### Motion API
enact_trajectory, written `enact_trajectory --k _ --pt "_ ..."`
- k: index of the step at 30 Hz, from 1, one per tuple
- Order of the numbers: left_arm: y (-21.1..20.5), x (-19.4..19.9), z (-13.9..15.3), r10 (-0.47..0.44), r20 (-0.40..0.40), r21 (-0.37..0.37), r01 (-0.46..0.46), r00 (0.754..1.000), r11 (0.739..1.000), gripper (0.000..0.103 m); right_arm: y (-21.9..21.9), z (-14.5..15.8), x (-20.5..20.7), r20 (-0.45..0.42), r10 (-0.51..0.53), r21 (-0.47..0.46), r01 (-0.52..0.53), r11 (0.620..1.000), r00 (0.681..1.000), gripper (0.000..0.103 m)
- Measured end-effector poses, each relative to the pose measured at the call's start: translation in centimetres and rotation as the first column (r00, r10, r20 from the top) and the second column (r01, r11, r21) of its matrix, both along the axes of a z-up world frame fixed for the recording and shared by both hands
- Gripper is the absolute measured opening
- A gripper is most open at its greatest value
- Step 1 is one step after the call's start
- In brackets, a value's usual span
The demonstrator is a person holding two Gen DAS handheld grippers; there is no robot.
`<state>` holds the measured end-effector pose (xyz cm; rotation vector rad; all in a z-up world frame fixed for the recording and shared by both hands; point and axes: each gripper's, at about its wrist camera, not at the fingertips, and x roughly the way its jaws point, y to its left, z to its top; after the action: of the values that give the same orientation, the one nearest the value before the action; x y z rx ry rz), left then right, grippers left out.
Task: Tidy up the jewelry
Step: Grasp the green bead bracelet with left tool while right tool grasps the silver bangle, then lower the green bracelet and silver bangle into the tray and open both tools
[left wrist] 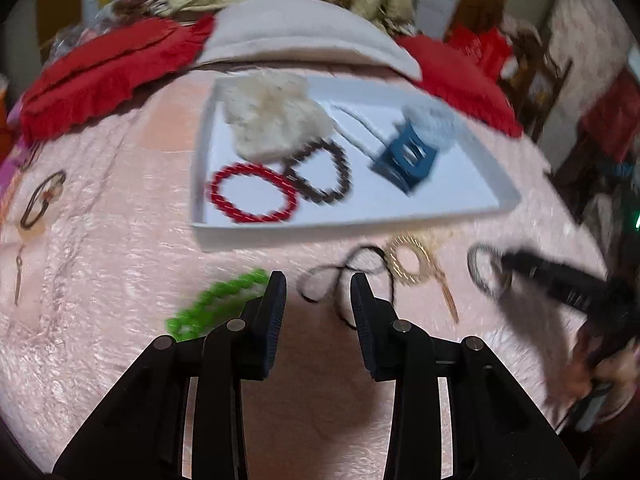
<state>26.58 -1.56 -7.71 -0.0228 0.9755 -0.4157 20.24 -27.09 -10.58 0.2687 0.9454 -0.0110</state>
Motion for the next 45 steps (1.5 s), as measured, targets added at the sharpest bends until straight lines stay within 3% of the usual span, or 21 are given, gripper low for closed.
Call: enact_trajectory --k 3,7,10,21,23,24,25,29,32,35,45 --pt "3.4 0.8 0.4 0.098 0.012 -0.032 -0.097 0.995 0.995 0.032 0.3 -0.1 0.1 0.020 0.009 -0.027 -0.009 1.000 1.000 0.043" --pt "6.7 1.7 -0.1 0.181 -0.028 -0.082 -0.183 0.983 0.980 0.032 0.9 -0.3 0.1 0.047 0.013 -0.052 -0.011 0.999 0.999 0.043" --pt "6.6 1.8 -0.6 0.166 -0.038 -0.075 -0.169 0.985 0.983 0.032 1.3 -0.5 -0.1 0.067 0.019 -0.084 -0.014 0.996 0.998 0.043" --pt "3.6 0.6 -2.5 0.074 -0.003 0.096 -0.073 0.997 0.993 0.032 2.1 -0.8 -0.4 0.083 0.033 -0.145 -0.020 0.989 0.996 0.044" --pt "3.3 0.3 -2.6 0.069 0.003 0.122 -0.068 0.998 0.990 0.008 2.3 -0.8 -0.3 0.081 0.033 -0.153 -0.020 0.988 0.996 0.044" --pt "3.2 0.1 -2.6 0.069 0.004 0.126 -0.069 0.998 0.990 0.008 2.4 -0.8 -0.3 0.079 0.032 -0.159 -0.019 0.987 0.996 0.043" --pt "3.3 0.1 -2.6 0.076 -0.002 0.115 -0.075 0.997 0.991 0.008 2.4 -0.8 -0.4 0.077 0.029 -0.164 -0.016 0.986 0.997 0.042" --pt "3.6 -0.4 -1.3 0.091 0.017 0.068 -0.092 0.996 0.993 0.008 2.3 -0.6 -0.6 0.064 0.023 -0.139 -0.014 0.990 0.998 0.016" --pt "4.1 -0.8 0.5 0.089 0.052 0.014 -0.090 0.995 0.996 0.008 1.4 -0.5 -0.8 0.050 -0.004 -0.077 0.008 0.997 0.999 0.009" --pt "4.8 -1.3 2.0 0.091 0.077 -0.035 -0.088 0.993 0.996 0.008 0.6 -0.2 -1.1 0.036 -0.033 -0.017 0.033 0.999 0.999 0.007" --pt "6.9 -2.7 4.6 0.108 0.117 -0.106 -0.096 0.987 0.990 0.008 1.8 3.7 -3.2 0.102 -0.027 -0.019 0.029 0.999 0.994 0.007"
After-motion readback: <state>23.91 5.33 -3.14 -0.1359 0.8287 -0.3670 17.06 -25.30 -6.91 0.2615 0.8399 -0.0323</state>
